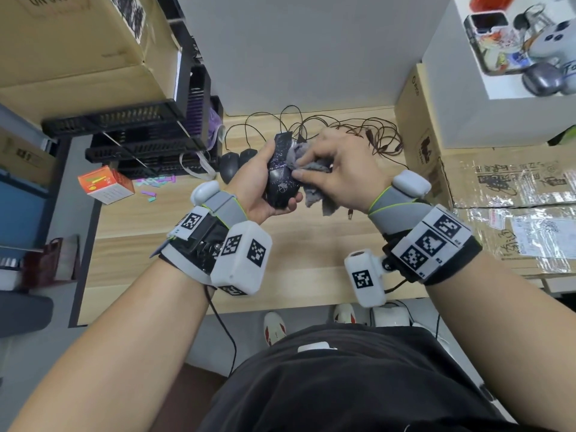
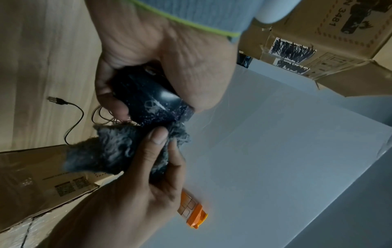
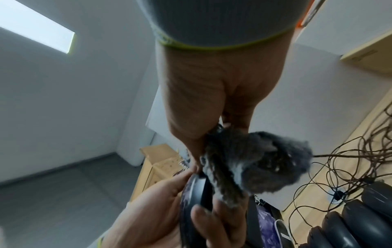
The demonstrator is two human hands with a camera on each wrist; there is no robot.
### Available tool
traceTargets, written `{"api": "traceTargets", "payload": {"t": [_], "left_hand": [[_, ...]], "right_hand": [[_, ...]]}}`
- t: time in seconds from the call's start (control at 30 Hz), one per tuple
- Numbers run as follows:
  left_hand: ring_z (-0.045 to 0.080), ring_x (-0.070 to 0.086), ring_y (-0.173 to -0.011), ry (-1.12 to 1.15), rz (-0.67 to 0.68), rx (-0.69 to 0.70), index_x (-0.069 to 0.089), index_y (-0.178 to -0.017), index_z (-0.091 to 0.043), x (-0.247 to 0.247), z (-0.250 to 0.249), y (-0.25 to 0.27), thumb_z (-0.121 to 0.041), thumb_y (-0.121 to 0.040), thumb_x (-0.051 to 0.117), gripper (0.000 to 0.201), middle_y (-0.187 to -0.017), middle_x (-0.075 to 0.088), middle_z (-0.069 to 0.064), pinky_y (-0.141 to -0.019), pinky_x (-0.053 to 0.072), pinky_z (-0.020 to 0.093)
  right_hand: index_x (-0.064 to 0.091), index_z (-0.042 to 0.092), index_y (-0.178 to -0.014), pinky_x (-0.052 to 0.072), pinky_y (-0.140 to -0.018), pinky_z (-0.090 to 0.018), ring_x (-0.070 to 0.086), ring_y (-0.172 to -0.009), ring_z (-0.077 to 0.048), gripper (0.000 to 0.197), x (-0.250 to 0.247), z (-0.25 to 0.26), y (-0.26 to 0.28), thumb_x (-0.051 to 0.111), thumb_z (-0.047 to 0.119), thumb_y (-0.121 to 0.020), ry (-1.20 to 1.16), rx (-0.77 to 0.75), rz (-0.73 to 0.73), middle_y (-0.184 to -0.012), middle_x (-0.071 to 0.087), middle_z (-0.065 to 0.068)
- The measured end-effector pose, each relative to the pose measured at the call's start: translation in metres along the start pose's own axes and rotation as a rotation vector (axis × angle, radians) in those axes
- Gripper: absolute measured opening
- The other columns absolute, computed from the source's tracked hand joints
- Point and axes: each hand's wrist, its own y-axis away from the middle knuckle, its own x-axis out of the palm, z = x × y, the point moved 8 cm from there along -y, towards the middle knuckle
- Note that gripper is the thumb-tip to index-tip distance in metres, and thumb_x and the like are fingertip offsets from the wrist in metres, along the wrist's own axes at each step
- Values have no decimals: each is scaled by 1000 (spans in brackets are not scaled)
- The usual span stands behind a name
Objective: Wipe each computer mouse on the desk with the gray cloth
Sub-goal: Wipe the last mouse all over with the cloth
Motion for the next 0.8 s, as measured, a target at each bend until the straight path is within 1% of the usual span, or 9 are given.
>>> {"api": "traceTargets", "payload": {"t": [0.07,0.17,0.23,0.37,0.43,0.5,0.6,0.7,0.8], "left_hand": [[25,58,-58,-21,13,-4,67,-108,-16,0,-1,1,-64,-102,33,59,-82,66,9,-49,46,24],[26,58,-57,-63,37,-15,64,-111,-11,6,0,2,-65,-101,32,64,-82,67,13,-49,47,24],[26,58,-56,-50,21,-8,62,-113,-12,5,-1,0,-65,-101,33,61,-82,65,12,-48,46,24],[24,56,-56,-35,20,-12,66,-112,-17,-2,-5,1,-64,-102,32,58,-79,65,8,-49,45,23],[24,57,-57,-60,29,-15,65,-113,-16,-1,-4,3,-65,-102,32,60,-83,67,9,-50,45,24],[25,58,-58,-84,38,-17,64,-117,-11,3,-2,3,-65,-101,32,65,-87,67,12,-52,47,25],[27,60,-59,-85,20,-23,63,-117,-10,4,-2,2,-66,-102,30,67,-85,68,13,-52,50,26],[27,61,-60,-119,-1,-36,62,-118,-13,5,-2,-1,-66,-102,20,69,-84,69,12,-52,51,25],[26,61,-59,-148,-25,-21,61,-116,-18,4,-6,-1,-67,-102,15,69,-80,71,11,-52,52,26]], "right_hand": [[75,21,-82,46,-73,-22,58,-76,-11,11,-7,-13,-5,81,27,-75,-31,89,-45,-82,60,6],[75,23,-84,50,-81,-34,63,-81,-16,10,-25,-29,-10,76,29,-76,-27,176,-233,-78,60,11],[76,25,-86,49,-75,-34,61,-76,-16,9,-20,-20,-10,77,26,-76,-45,122,-199,-77,55,14],[74,29,-86,49,-71,-28,60,-72,-9,14,-1,-3,-3,82,23,-75,-128,4,77,-77,57,13],[70,33,-79,56,-59,-38,67,-63,-20,17,-12,-14,-7,80,19,-78,-166,109,11,-75,64,9],[68,34,-76,54,-47,-47,68,-58,-31,19,-23,-24,-10,75,18,-83,-201,216,-116,-73,68,3],[75,27,-95,55,-76,-38,67,-77,-24,11,-19,-21,-17,68,23,-88,-37,181,-144,-84,63,11],[71,20,-116,46,-83,-30,57,-86,-18,25,-6,-14,-22,61,20,-93,6,124,-72,-93,45,10],[70,17,-117,34,-89,-19,54,-103,-21,28,3,7,-22,59,13,-92,143,-31,13,-104,50,-5]]}}
